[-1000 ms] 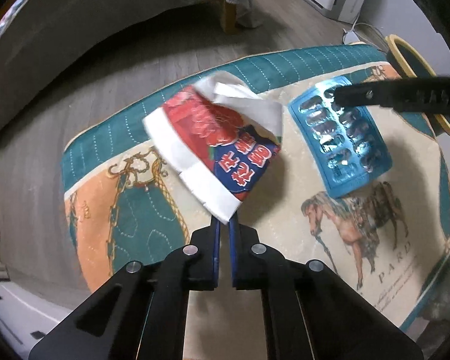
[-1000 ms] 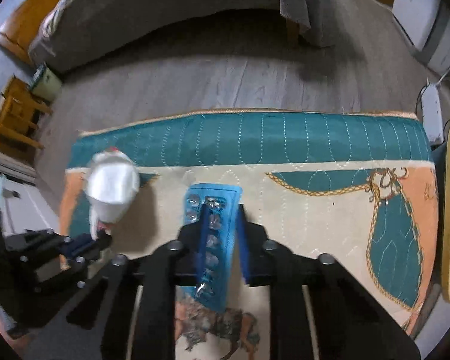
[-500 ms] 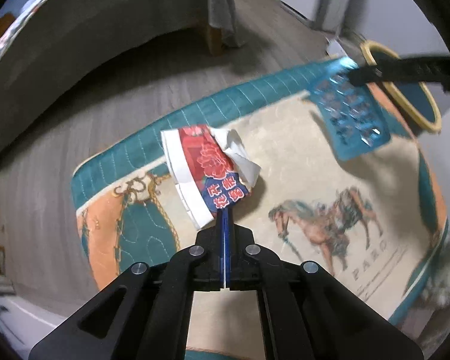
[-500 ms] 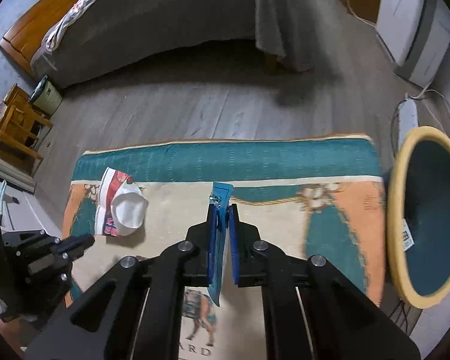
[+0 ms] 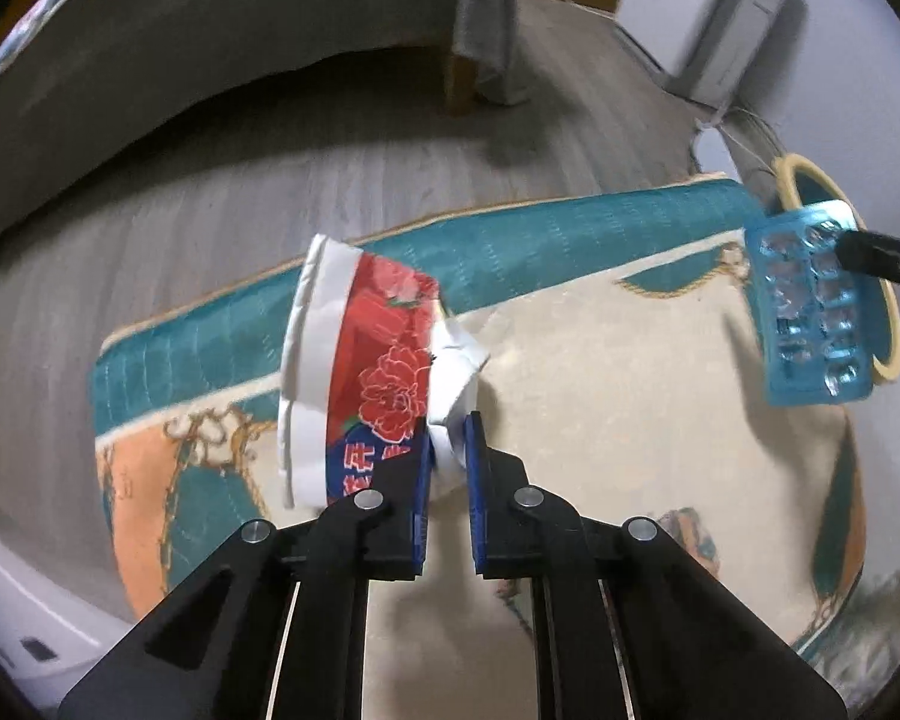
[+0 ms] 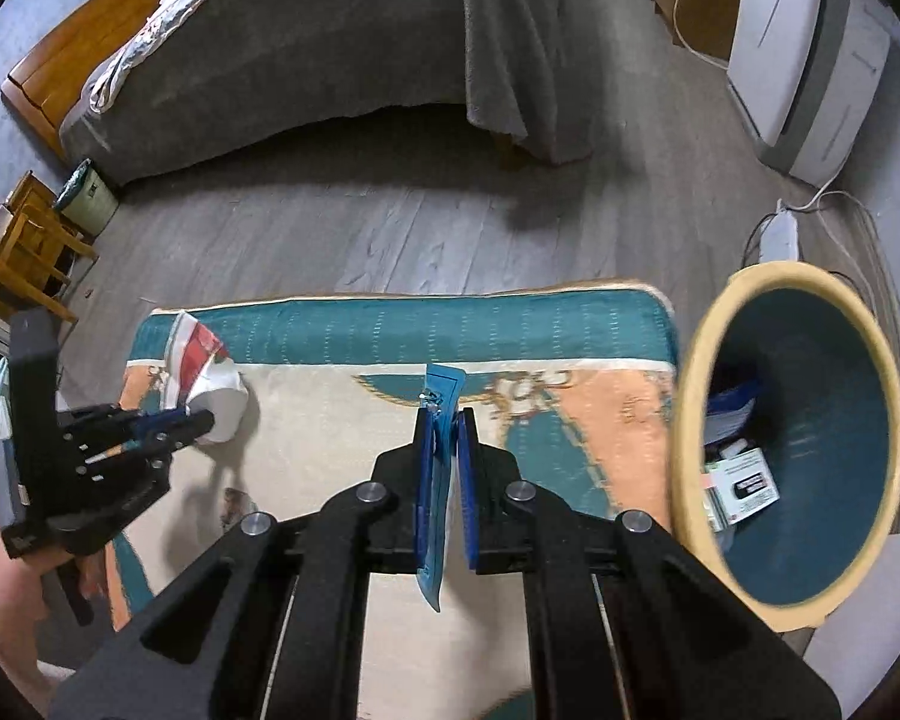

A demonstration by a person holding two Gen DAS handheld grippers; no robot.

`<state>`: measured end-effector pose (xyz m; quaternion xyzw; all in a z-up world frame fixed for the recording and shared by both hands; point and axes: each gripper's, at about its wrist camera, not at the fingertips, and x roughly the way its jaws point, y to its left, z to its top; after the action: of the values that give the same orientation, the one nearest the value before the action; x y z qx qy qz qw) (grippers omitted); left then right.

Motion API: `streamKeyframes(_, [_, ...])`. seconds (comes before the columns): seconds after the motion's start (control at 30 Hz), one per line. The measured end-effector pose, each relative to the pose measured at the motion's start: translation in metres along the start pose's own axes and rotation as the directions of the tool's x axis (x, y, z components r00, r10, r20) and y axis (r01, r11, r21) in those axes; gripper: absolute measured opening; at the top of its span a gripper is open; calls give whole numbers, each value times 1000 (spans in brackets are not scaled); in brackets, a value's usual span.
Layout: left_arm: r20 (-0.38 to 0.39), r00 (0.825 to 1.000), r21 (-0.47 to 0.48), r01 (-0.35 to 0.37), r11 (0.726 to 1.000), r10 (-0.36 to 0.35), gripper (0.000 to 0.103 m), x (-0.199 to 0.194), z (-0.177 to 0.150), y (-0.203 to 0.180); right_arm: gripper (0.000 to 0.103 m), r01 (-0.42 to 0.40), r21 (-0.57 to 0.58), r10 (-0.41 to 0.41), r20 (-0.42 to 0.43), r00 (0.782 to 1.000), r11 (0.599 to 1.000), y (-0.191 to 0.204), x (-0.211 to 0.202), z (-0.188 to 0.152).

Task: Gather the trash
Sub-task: 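Carry the paper cup and blister strip over the bin and release both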

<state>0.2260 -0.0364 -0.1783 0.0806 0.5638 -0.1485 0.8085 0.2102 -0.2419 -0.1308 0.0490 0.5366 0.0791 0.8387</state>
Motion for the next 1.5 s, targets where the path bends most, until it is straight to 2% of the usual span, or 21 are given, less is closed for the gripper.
streamKeyframes(0.13, [49, 998, 60, -46, 997, 43, 12, -14, 10, -20, 8, 4, 33, -5, 32, 999, 999, -24, -17, 0])
streamKeyframes(0.2, [81, 997, 66, -20, 998, 15, 12, -24, 19, -33, 8, 15, 52, -18, 56, 998, 999, -38, -28, 1])
streamKeyframes(0.33, [136, 991, 109, -29, 994, 14, 12, -40, 35, -64, 8, 17, 107, -28, 106, 994, 994, -69, -52, 1])
streamKeyframes(0.53, [190, 981, 183, -2, 983, -33, 12, -52, 55, -117, 8, 64, 162, -91, 164, 982, 985, -120, -81, -3])
streamKeyframes(0.87, [199, 973, 334, 44, 942, -116, 12, -46, 66, -204, 8, 184, 252, -228, 161, 960, 950, -201, -98, -21])
streamKeyframes(1.03, [197, 964, 396, 88, 914, -178, 12, -36, 67, -245, 8, 207, 300, -255, 130, 958, 931, -233, -94, -28])
streamKeyframes(1.2, [170, 952, 466, 151, 872, -255, 12, -25, 61, -285, 8, 238, 312, -279, 92, 956, 920, -249, -81, -34])
streamKeyframes(1.37, [152, 947, 510, 170, 843, -283, 12, -11, 52, -310, 8, 218, 306, -258, 95, 961, 927, -248, -68, -34])
streamKeyframes(1.43, [159, 950, 517, 152, 842, -269, 15, -5, 50, -315, 9, 212, 309, -253, 100, 962, 927, -249, -65, -33])
streamKeyframes(1.5, [151, 952, 524, 150, 838, -265, 25, 0, 49, -317, 9, 226, 309, -266, 91, 960, 924, -251, -61, -32])
